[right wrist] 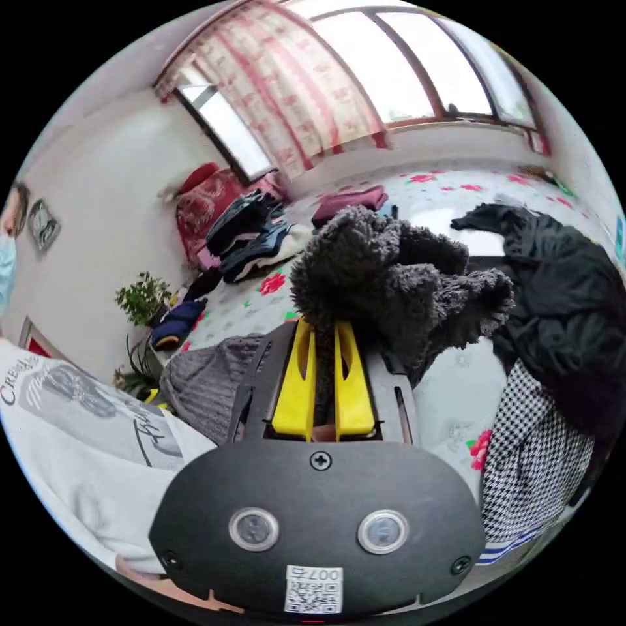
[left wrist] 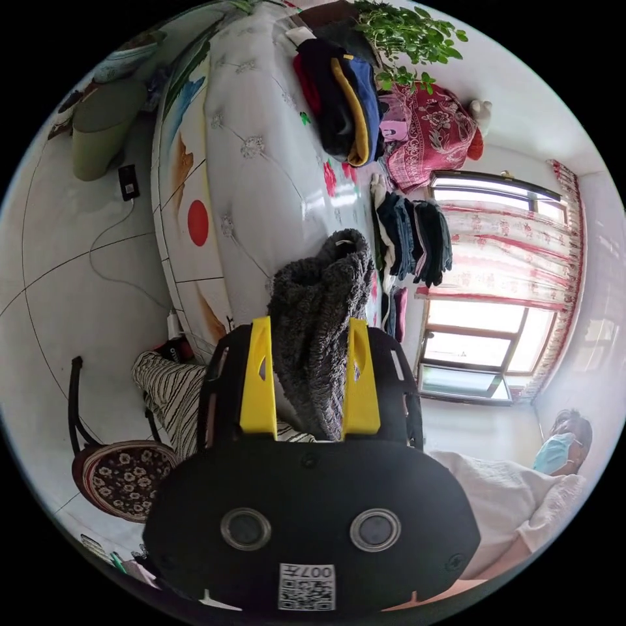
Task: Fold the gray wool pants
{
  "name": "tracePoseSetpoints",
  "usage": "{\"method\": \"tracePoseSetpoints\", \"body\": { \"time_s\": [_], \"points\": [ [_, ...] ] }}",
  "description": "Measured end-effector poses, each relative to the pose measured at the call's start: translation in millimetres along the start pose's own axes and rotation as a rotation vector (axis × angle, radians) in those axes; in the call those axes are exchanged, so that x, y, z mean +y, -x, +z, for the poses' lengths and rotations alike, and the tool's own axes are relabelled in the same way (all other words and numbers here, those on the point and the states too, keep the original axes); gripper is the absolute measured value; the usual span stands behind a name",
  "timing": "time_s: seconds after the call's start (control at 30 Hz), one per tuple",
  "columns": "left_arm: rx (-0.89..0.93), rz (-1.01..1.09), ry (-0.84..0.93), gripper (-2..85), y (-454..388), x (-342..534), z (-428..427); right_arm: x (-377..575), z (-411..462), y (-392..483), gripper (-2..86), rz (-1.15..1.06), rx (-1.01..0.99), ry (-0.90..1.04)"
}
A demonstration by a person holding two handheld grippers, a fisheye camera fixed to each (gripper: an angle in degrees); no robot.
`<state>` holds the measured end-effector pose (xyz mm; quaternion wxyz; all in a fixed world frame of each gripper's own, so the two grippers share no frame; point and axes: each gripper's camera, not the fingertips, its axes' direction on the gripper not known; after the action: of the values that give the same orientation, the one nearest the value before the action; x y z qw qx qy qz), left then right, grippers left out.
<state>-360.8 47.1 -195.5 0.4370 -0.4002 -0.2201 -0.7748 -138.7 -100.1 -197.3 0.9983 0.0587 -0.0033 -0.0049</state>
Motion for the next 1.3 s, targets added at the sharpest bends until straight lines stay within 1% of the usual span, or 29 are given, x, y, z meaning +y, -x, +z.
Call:
{"method": "tracePoseSetpoints", "body": {
  "time_s": [0.07, 0.1, 0.17, 0.2, 0.23, 0.27, 0.3, 0.37, 0.47, 0.53, 0.63, 0.67, 0.7, 0.8, 0.87, 0.9, 0.93, 1.0, 1.03, 1.1, 1.17, 1.2, 1.27, 1.3],
  "points": [
    [0.009, 0.012, 0.018, 17.0, 1.9, -3.4, 6.9, 4.5, 64.7, 95.3, 7.6, -0.322, -0.023, 0.202],
    [0.031, 0.023, 0.017, 17.6, 3.0, -6.1, 11.0, 11.8, 82.9, 115.0, 7.8, -0.383, -0.033, 0.254],
    [0.067, 0.028, 0.011, 18.4, 6.5, -11.5, 16.7, 55.8, 157.7, 174.4, 8.2, -0.554, -0.057, 0.477],
    [0.073, 0.020, 0.019, 18.9, 10.1, -15.8, 21.6, 68.6, 174.5, 184.7, 8.3, -0.582, -0.068, 0.533],
    [0.072, 0.017, 0.027, 19.0, 11.8, -18.0, 24.0, 93.3, 203.8, 202.3, 8.5, -0.636, -0.091, 0.658],
    [0.060, 0.020, 0.038, 19.4, 14.5, -22.2, 27.8, 110.9, 219.3, 215.6, 8.6, -0.671, -0.105, 0.722],
    [0.039, 0.023, 0.045, 19.4, 17.6, -26.4, 30.8, 116.1, 221.4, 221.2, 8.7, -0.683, -0.096, 0.719],
    [0.038, 0.017, 0.043, 19.3, 23.8, -32.4, 33.9, 119.2, 212.8, 234.2, 8.9, -0.705, -0.045, 0.632],
    [0.062, -0.002, 0.032, 18.1, 32.2, -39.8, 38.7, 111.7, 207.5, 242.6, 9.8, -0.708, -0.051, 0.549],
    [0.037, -0.002, 0.027, 16.1, 33.2, -42.0, 40.1, 113.9, 221.2, 250.0, 10.2, -0.724, -0.076, 0.571],
    [0.033, -0.011, 0.017, 12.5, 36.2, -40.9, 36.3, 132.6, 261.6, 265.5, 9.8, -0.764, -0.109, 0.659],
    [0.060, -0.005, -0.001, 9.4, 36.3, -39.3, 32.5, 140.2, 277.3, 267.5, 9.1, -0.764, -0.033, 0.689],
    [0.079, 0.000, -0.014, 7.5, 34.4, -38.2, 30.9, 141.5, 279.4, 268.8, 8.8, -0.769, 0.009, 0.678],
    [0.050, 0.046, -0.018, 6.3, 25.8, -38.2, 32.7, 129.8, 247.0, 276.8, 7.6, -0.812, -0.056, 0.585],
    [0.043, 0.074, -0.006, 6.7, 25.3, -39.9, 37.3, 123.0, 221.0, 273.8, 7.3, -0.815, -0.090, 0.524],
    [0.039, 0.075, 0.010, 7.8, 27.8, -40.8, 41.7, 122.8, 219.7, 271.3, 7.3, -0.802, -0.099, 0.523],
    [0.046, 0.067, 0.013, 9.2, 31.7, -39.8, 44.9, 125.2, 225.6, 264.6, 7.3, -0.768, -0.119, 0.549],
    [0.057, 0.053, 0.004, 11.5, 36.5, -36.1, 46.7, 137.5, 256.1, 252.6, 7.4, -0.703, -0.140, 0.691],
    [0.050, 0.048, -0.004, 12.2, 37.6, -34.5, 46.3, 147.2, 277.6, 247.6, 7.5, -0.666, -0.153, 0.808],
    [0.008, 0.048, -0.043, 14.6, 40.8, -29.5, 41.5, 140.6, 270.5, 247.2, 7.4, -0.602, -0.169, 0.730],
    [-0.014, 0.053, -0.052, 16.0, 46.8, -28.9, 40.6, 121.9, 242.6, 241.5, 7.5, -0.513, -0.198, 0.589],
    [-0.021, 0.046, -0.059, 16.8, 54.0, -29.4, 41.9, 118.3, 236.0, 238.9, 7.6, -0.497, -0.196, 0.560],
    [0.003, 0.017, -0.081, 17.1, 67.7, -30.3, 45.2, 109.0, 215.8, 227.5, 7.7, -0.461, -0.172, 0.476],
    [0.037, -0.003, -0.088, 16.6, 76.3, -30.6, 49.9, 107.6, 213.6, 224.6, 7.8, -0.458, -0.169, 0.470]
  ]
}}
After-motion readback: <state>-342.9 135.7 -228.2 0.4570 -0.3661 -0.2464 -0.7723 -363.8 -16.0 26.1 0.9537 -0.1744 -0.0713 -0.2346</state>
